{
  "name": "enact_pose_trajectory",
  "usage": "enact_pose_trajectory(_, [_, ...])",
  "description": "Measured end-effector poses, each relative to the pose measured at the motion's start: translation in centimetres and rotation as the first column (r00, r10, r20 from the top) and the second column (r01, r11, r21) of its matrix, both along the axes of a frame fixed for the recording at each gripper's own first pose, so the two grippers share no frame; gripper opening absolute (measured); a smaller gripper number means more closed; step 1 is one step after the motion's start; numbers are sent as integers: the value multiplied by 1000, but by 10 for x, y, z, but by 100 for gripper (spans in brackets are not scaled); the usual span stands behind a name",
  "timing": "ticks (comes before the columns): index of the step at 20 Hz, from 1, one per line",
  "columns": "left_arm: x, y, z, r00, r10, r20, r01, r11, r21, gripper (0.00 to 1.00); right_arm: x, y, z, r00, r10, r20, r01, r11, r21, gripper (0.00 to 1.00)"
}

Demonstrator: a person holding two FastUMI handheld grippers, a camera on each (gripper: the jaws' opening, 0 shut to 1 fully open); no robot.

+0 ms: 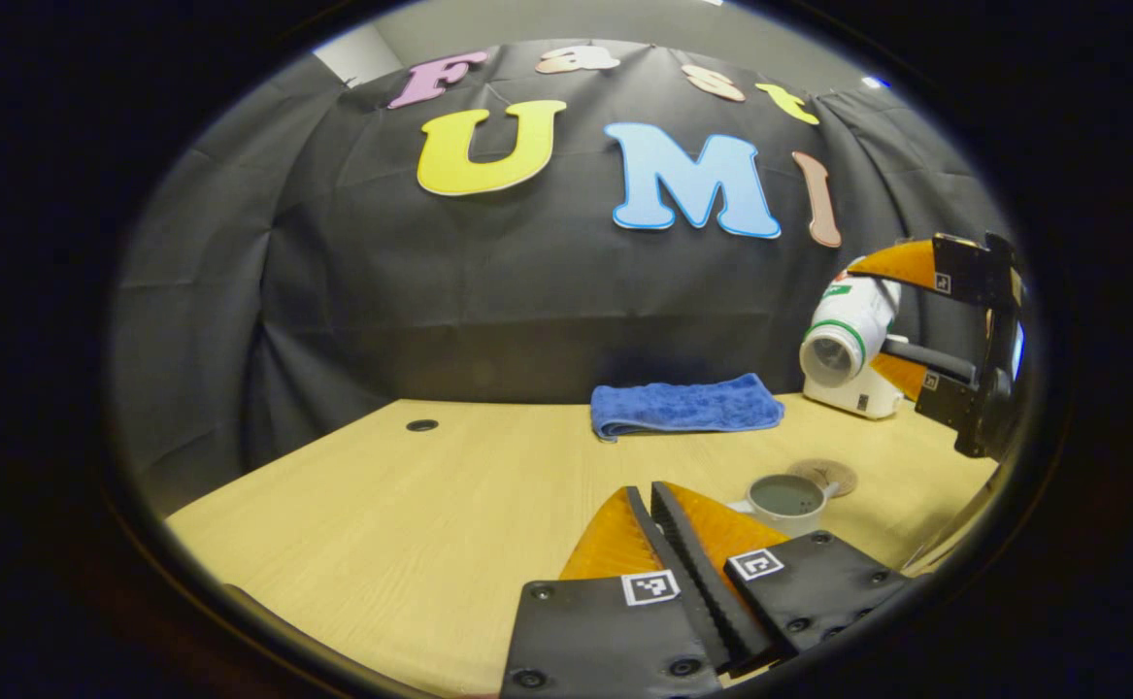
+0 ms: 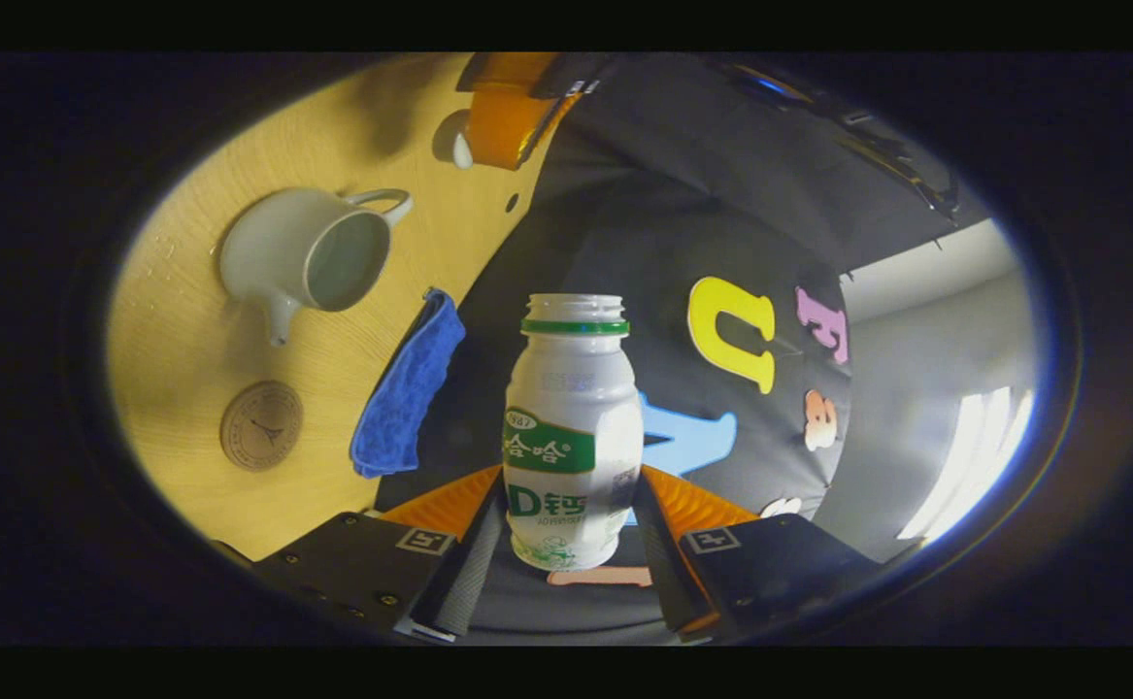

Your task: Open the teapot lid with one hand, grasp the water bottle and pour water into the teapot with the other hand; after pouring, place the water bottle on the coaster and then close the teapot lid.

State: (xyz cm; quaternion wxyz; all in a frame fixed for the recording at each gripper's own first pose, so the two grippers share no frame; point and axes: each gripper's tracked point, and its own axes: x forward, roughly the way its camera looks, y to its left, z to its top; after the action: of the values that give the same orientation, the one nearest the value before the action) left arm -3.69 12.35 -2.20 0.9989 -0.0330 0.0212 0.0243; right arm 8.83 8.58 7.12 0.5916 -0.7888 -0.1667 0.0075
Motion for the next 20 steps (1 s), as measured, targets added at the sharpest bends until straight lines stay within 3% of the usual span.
enact_pose_trajectory(3, [-1, 0, 1, 1000, -6, 7, 6, 1000, -3, 6, 4, -12, -21, 993, -12, -116, 34, 981, 193, 71])
enact_pose_trajectory(8, [-1, -2, 1, 1000, -23, 13, 23, 1000, -9, 6, 4, -23, -53, 965, -1, -262, 129, 871, 474, 71])
enact_pose_trajectory(12, [1, -12, 7, 999, -44, 29, 44, 999, -16, 6, 2, -41, -71, 938, 26, -346, 208, 758, 619, 71])
enact_pose_trajectory(17, [6, -31, 15, 997, -75, 30, 76, 996, -38, 6, -2, -53, -88, 898, 98, -428, 303, 568, 765, 71])
enact_pose_trajectory(20, [10, -43, 28, 995, -89, 43, 91, 995, -38, 6, -5, -56, -89, 887, 137, -440, 329, 482, 812, 71])
